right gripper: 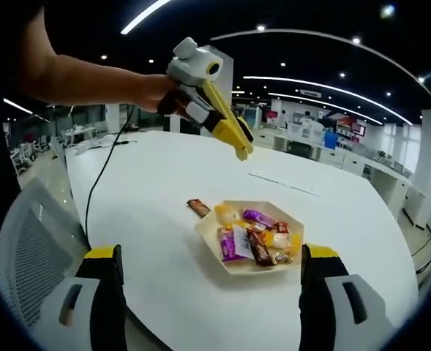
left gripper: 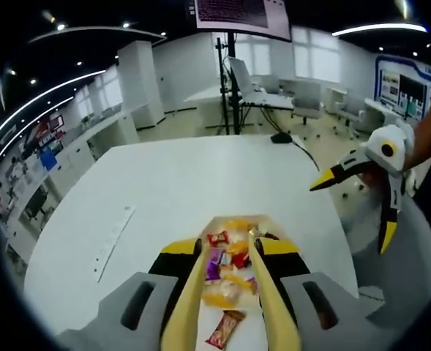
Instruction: Place the target food into the container with the food tongs after gripping and lifting it, then release it inside without dropping or visibly crushing the food.
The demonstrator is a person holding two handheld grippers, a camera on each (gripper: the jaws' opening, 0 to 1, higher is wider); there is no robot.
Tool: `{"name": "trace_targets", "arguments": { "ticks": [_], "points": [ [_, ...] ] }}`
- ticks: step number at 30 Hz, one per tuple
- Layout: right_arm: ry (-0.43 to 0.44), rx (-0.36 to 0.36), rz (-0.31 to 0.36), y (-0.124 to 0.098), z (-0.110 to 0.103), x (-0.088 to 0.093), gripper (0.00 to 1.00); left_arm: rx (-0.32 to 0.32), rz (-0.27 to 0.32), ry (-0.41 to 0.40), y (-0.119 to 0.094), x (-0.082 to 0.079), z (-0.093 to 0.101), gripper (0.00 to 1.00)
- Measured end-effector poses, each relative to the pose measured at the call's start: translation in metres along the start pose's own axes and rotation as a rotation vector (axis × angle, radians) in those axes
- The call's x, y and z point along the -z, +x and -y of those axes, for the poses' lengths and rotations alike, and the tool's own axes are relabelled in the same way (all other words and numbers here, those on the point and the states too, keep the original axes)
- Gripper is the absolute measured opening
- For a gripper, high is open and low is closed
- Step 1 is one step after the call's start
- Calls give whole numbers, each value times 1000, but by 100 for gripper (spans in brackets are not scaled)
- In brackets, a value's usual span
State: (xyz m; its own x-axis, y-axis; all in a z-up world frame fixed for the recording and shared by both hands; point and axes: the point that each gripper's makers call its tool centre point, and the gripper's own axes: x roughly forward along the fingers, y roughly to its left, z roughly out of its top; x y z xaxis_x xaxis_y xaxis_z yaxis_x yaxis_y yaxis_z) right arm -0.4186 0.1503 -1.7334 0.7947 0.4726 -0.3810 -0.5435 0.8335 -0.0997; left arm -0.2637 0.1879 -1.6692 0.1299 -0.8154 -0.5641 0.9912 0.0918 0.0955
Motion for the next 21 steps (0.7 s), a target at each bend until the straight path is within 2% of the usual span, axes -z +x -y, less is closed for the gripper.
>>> {"name": "trace_targets", "arguments": {
  "ticks": [6,11,17,21],
  "points": [
    [-7,2,-7,1,0,1,99,-19,-5,-4,-7,10,-8,26],
    [-6,1,-10,1,0,2,99,-47,-31,-9,-14,28,-17,26],
    [-11,4,-10,1,1,2,99,-59,-16,-13,-25,35,-23,26],
    [-7,3,-10,1,1,1,100,-69,-33,-9,-33,49,-29,26]
  ]
}}
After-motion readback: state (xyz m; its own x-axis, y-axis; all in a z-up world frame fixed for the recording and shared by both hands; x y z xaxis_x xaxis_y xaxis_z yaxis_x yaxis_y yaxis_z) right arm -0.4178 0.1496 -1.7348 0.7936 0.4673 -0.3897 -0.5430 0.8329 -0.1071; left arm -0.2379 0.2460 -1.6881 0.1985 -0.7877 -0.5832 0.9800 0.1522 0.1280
